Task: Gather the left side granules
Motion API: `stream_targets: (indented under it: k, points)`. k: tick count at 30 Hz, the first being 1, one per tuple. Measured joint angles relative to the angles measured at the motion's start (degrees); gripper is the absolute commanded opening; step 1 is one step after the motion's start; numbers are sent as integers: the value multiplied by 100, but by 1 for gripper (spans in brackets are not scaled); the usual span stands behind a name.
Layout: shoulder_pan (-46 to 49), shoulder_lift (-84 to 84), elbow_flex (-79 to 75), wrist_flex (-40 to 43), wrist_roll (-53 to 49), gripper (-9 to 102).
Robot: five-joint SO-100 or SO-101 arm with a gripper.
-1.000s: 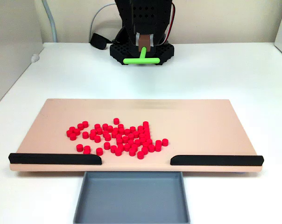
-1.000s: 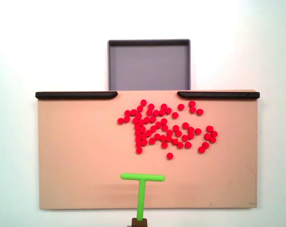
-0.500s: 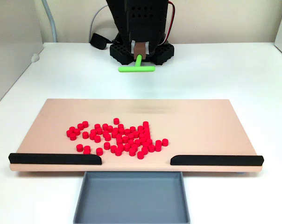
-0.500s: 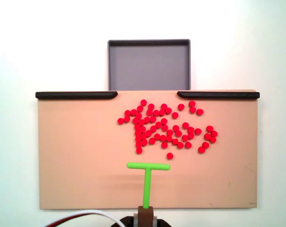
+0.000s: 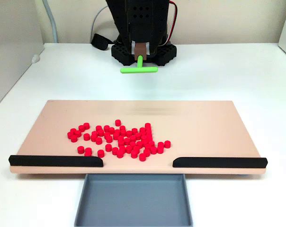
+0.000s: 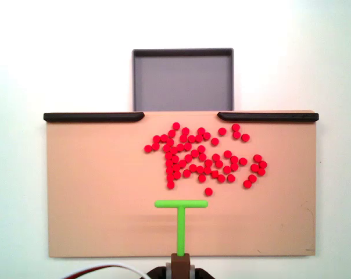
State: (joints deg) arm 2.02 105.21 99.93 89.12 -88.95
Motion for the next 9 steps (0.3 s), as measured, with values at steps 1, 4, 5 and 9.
stream_targets:
  k: [1,4,5,9]
  points:
    - [-9,0,0,0,-18,0]
    - [-9,0,0,0,-53,0]
    - [-9,0,0,0,-53,0]
    - [-18,0,0,0,-53,0]
